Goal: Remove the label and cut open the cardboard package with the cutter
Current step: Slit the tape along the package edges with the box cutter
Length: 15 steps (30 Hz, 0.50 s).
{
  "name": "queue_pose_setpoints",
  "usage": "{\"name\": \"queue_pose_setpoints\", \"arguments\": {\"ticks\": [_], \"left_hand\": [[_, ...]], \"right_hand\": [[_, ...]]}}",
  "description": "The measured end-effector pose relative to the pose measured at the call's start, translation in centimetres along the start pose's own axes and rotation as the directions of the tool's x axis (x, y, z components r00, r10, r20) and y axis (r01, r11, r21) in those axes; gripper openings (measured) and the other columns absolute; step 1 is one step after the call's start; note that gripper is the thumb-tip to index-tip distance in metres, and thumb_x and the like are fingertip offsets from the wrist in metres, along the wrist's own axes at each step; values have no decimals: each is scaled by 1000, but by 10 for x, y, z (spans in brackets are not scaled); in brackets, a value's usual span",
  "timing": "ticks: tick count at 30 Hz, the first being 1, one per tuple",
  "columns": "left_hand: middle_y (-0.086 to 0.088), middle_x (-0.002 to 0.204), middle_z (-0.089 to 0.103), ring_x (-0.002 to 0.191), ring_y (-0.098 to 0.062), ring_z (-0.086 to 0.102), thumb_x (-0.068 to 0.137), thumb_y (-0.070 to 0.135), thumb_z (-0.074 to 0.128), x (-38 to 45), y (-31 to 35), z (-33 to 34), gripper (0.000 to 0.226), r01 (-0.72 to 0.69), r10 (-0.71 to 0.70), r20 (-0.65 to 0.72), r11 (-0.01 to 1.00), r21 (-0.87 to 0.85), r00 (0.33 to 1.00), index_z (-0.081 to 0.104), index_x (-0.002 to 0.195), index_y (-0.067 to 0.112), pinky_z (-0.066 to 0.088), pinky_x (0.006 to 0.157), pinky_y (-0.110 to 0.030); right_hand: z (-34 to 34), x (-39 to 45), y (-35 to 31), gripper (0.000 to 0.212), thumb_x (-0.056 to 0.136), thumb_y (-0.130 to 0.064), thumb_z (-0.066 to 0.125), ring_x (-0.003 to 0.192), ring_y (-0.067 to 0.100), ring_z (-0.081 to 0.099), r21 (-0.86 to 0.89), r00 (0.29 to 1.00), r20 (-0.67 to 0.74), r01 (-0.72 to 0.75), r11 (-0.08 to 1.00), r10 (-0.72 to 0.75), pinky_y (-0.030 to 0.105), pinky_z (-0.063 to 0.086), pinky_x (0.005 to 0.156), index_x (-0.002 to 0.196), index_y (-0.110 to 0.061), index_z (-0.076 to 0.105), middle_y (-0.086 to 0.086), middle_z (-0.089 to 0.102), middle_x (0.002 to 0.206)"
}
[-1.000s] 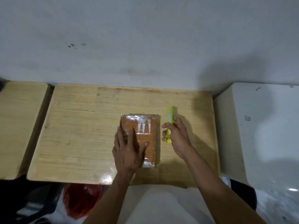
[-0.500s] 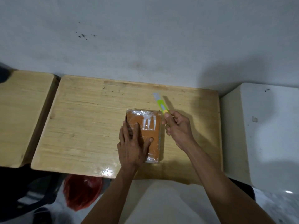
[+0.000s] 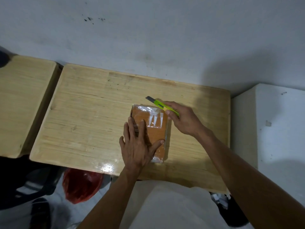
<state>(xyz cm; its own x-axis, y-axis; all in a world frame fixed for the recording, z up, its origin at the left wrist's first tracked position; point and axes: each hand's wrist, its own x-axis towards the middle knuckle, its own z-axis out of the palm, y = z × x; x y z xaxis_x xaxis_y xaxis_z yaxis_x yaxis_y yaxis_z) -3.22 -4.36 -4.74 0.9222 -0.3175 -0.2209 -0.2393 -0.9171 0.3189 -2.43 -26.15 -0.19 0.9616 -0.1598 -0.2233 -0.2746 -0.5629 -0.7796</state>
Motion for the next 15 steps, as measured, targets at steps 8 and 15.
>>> {"name": "queue_pose_setpoints", "arguments": {"ticks": [8,15], "left_hand": [[-12,168,-2,154,-33,5,71,96,37,0,1,2,110,21,-21,-14,1000,-15,1000,15,158,32,31,111,-62],[-12,168,-2,154,-33,5,72,95,38,0,3,0,110,20,-20,-7,1000,-14,1000,16,158,31,35,108,-62]], "right_hand": [[-7,3,8,41,101,-29,49,107,15,66,-86,991,95,102,991,-94,33,53,90,141,-39,48,-4,62,134],[-9,16,8,41,103,-30,45,108,25,65,-305,968,176,227,925,-179,32,51,80,142,-40,45,2,65,131]]}}
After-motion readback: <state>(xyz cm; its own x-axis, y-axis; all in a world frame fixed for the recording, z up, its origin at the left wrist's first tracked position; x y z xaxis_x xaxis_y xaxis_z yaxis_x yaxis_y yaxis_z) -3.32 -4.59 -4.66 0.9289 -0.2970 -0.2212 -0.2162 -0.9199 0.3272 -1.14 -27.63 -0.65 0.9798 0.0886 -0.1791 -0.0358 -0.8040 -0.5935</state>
